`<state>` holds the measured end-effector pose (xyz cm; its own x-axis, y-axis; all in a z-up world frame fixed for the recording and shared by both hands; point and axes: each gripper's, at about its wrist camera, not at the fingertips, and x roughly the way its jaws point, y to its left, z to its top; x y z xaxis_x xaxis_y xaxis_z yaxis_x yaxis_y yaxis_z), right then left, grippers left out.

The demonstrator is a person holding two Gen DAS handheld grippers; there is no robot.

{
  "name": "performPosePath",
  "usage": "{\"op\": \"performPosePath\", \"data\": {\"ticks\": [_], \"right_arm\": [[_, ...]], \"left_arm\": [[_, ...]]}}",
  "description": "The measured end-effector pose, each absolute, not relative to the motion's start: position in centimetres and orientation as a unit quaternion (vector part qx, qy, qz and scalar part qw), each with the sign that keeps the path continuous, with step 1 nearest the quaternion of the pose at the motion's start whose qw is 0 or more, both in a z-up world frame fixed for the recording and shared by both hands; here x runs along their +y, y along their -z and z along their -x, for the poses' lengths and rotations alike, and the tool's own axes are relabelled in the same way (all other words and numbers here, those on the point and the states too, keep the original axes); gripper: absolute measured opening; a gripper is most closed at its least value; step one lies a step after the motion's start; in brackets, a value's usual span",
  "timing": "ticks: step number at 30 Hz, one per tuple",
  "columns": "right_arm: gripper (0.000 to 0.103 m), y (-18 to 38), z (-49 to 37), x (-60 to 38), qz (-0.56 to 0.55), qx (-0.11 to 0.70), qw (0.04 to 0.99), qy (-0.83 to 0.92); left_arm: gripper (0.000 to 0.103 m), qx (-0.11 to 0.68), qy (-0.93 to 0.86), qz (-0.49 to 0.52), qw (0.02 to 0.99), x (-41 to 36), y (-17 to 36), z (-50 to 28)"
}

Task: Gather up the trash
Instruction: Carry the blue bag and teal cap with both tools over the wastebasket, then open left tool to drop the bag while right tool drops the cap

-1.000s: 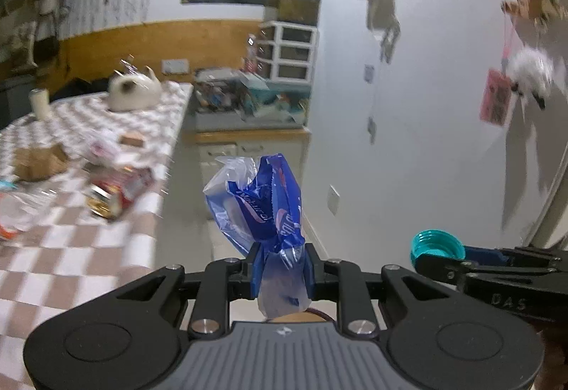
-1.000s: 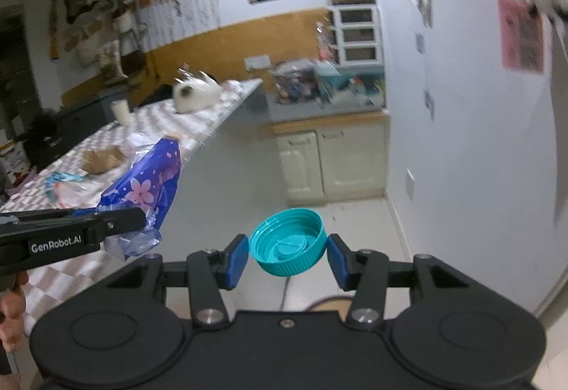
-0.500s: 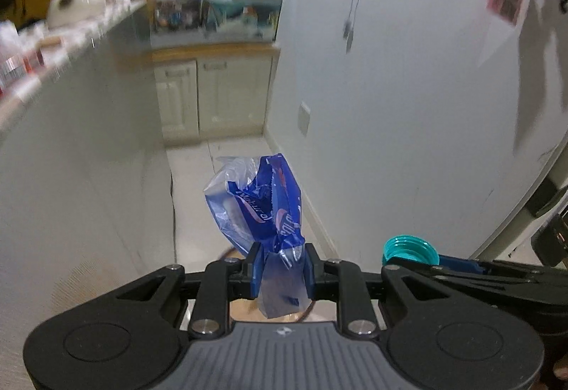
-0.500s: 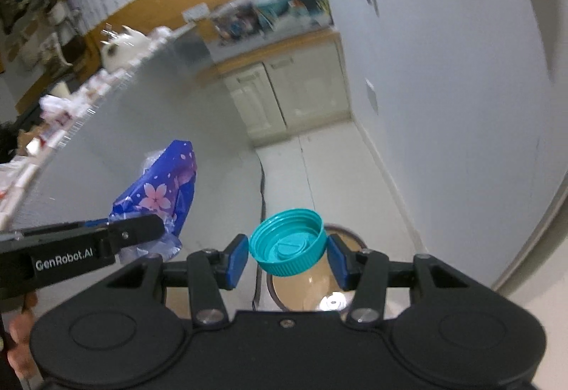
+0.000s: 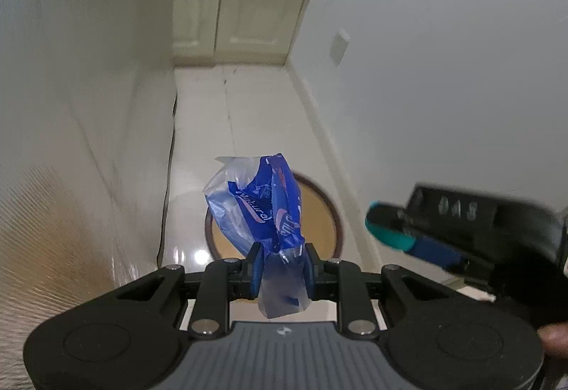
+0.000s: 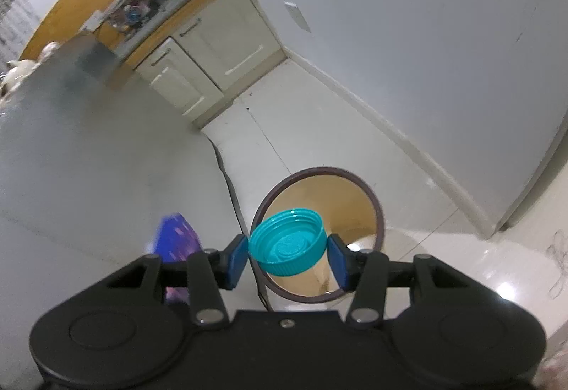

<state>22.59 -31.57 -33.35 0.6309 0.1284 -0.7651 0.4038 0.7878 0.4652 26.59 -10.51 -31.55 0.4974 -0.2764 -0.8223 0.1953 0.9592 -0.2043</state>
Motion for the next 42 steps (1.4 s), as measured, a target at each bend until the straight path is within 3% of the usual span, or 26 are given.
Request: {"op": "performPosePath", "data": {"ticks": [13,33,35,37,39,42], "right_arm": [[0.05,43.4,-30.1,-30.3,-0.318,0.476,0.817,0.075],[0.05,48.7,-34.9,-33.6,-0.31,0.511,0.798,0.077],[0.05,49.0,-35.1,-33.2,-0.305,0.512,0.8,0.074],[0.05,49.3,-35.2,-33.0,-0.299,0.515,0.8,0.071],[0.05,49.7,-35.2,-33.0,-0.297,0.517,0.799,0.071],[0.05,50.2,-35.6,-33.1,-0.295,0.522,0.797,0.071]], "left_arm": [[0.025,0.525,0.133,0.027,0.84,-10.8,41.7,-33.1],[0.025,0.569,0.199,0.029,0.797,-13.4,50.6,-40.2],[0.027,0.575,0.212,0.04,0.789,-13.5,51.0,-40.2],[0.049,0.583,0.213,0.044,0.783,-13.6,51.6,-40.2],[0.058,0.587,0.202,0.032,0.783,-13.9,52.3,-40.2],[0.059,0.592,0.195,0.019,0.782,-13.9,52.5,-40.1]]}}
